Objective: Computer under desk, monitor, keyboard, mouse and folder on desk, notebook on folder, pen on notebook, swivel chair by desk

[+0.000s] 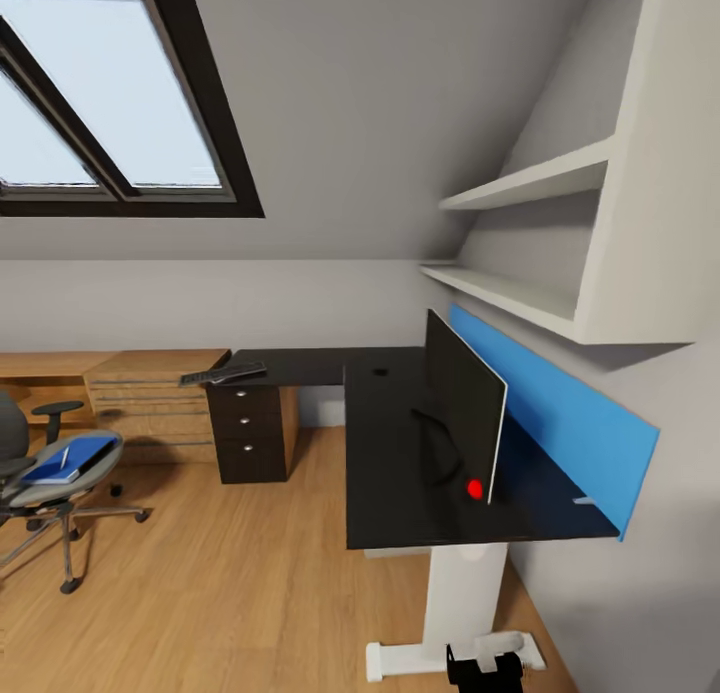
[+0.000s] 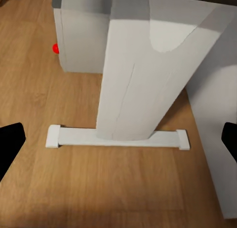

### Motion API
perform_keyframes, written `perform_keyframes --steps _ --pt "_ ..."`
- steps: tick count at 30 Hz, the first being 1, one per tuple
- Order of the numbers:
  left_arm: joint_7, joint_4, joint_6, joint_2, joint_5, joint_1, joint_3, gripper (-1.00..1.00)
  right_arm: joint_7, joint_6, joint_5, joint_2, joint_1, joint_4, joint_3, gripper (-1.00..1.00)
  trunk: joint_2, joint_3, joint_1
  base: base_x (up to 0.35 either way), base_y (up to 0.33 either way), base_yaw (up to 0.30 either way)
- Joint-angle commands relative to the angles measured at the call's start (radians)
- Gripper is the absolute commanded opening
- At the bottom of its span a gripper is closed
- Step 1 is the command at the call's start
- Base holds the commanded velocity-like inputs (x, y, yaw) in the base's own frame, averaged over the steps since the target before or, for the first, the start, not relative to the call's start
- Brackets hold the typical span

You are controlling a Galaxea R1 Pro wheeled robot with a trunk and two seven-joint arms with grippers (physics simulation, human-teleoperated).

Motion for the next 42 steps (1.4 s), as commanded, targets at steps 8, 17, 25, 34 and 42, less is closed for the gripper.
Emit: perform_keyframes --steps 8,17,25,34,42 --pt "-0.001 -0.003 0.0 -0.005 -0.002 0.0 0.003 1.0 0.053 -0.004 -0.006 0.0 0.0 0.001 0.008 1.0 -0.001 -0.001 0.0 0.032 0.334 0.0" --pt "0.0 -0.001 -0.002 -0.003 -0.003 0.0 0.003 1.0 0.065 -0.005 -0.003 0.001 0.005 0.001 0.009 1.0 -0.001 -0.001 0.0 0.166 0.3 0.0" --pt "0.002 -0.001 -0.008 -0.003 -0.004 0.0 0.004 1.0 0.068 -0.005 -0.005 0.004 0.016 0.002 0.01 1.0 -0.001 -0.001 0.0 0.084 0.254 0.0" --pt "0.007 -0.001 -0.009 -0.004 -0.003 0.0 0.007 1.0 0.072 -0.004 -0.005 0.009 0.017 0.002 0.012 1.0 -0.001 -0.001 0.0 0.006 0.088 0.0" --pt "0.008 -0.001 -0.009 -0.003 -0.003 0.0 0.006 1.0 0.073 -0.004 -0.005 0.008 0.017 0.002 0.012 1.0 -0.001 -0.001 0.0 0.0 0.136 0.0"
